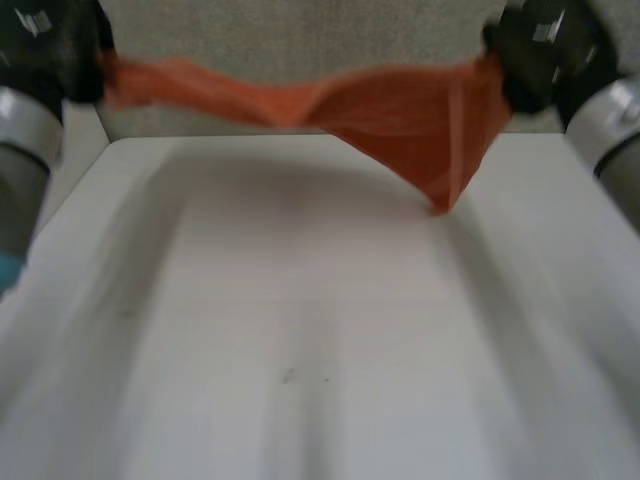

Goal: Fold the laundry

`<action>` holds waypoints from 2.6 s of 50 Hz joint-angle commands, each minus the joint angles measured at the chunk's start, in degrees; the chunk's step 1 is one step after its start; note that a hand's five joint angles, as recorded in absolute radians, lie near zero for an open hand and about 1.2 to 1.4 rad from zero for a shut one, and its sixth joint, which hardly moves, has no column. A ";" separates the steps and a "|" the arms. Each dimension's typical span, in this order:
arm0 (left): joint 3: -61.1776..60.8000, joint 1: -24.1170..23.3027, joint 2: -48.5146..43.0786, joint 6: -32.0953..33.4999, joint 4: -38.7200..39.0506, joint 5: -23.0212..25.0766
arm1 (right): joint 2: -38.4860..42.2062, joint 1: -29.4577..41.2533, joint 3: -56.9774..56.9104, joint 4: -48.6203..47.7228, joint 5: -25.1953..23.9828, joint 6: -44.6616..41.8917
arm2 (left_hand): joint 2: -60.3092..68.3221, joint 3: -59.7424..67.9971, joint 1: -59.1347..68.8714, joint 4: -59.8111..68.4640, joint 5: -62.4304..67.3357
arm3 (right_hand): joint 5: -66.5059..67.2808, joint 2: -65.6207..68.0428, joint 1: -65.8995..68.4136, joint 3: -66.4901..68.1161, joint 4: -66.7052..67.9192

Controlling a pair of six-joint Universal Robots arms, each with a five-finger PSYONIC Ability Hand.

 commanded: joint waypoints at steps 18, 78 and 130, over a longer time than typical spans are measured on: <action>-22.35 1.20 -2.48 0.52 -0.06 5.34 | 5.26 -6.38 23.15 13.39 -6.19 15.44 | 10.19 10.25 12.13 10.23 10.63 | -38.20 -39.40 -27.58 -39.80 -39.93; -23.93 2.25 -5.03 0.87 -0.50 5.43 | 6.76 -12.01 35.89 -15.87 1.36 -0.42 | 10.19 10.25 12.13 10.23 10.63 | 13.54 12.34 24.16 11.93 11.80; 10.04 3.31 -15.31 18.01 -22.48 5.87 | 13.34 -1.47 -15.47 25.03 16.65 -19.59 | 10.19 10.25 12.13 10.23 10.63 | 13.54 12.34 24.16 11.93 11.80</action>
